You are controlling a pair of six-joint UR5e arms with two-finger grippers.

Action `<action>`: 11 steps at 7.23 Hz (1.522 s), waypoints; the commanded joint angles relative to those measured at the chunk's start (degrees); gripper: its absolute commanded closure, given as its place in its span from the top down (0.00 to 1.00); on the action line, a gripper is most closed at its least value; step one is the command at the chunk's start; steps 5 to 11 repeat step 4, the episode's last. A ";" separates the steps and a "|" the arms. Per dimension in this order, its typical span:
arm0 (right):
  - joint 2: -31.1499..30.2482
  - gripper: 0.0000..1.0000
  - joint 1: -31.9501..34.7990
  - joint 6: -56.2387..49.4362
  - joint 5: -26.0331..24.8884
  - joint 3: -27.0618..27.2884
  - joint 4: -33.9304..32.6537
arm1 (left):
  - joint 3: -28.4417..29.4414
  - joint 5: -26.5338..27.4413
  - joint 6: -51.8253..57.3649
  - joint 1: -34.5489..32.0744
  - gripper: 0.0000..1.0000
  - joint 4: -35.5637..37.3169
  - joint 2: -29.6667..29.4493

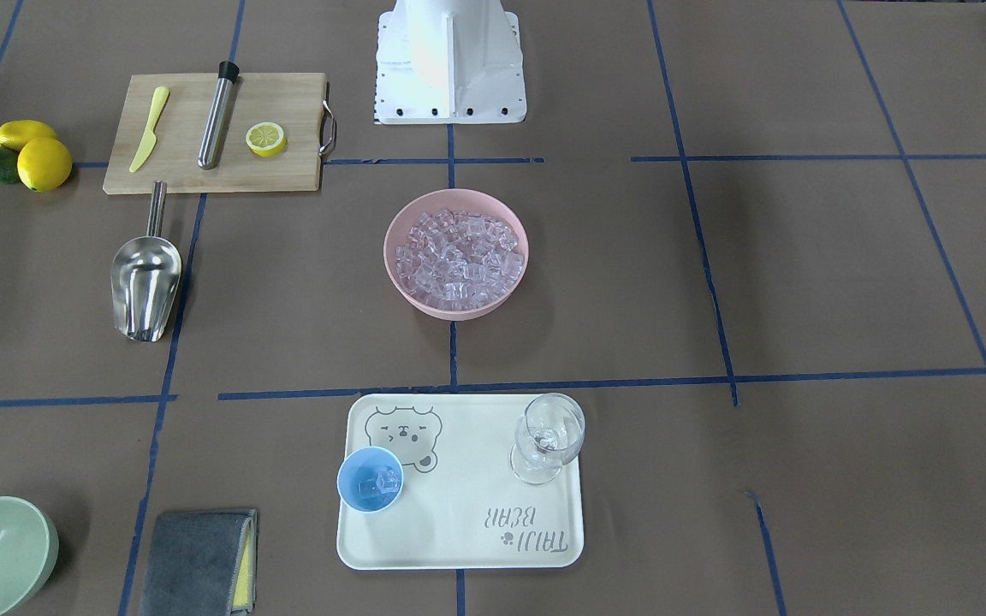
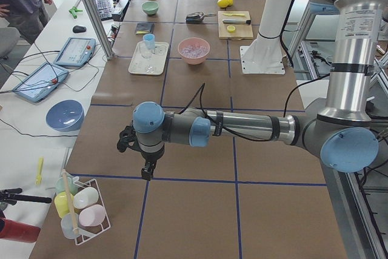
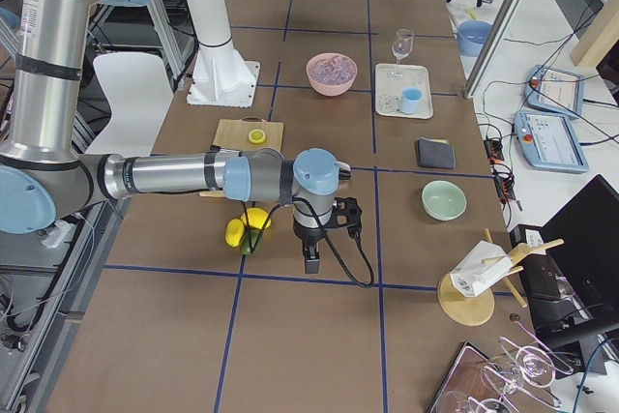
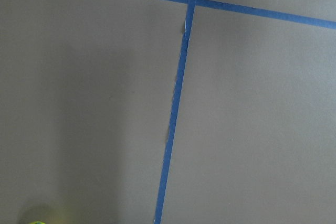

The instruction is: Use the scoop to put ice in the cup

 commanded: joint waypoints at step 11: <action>0.00 1.00 -0.02 -0.05 0.13 -0.09 0.00 | -1.46 0.00 0.00 0.08 1.00 -0.09 1.50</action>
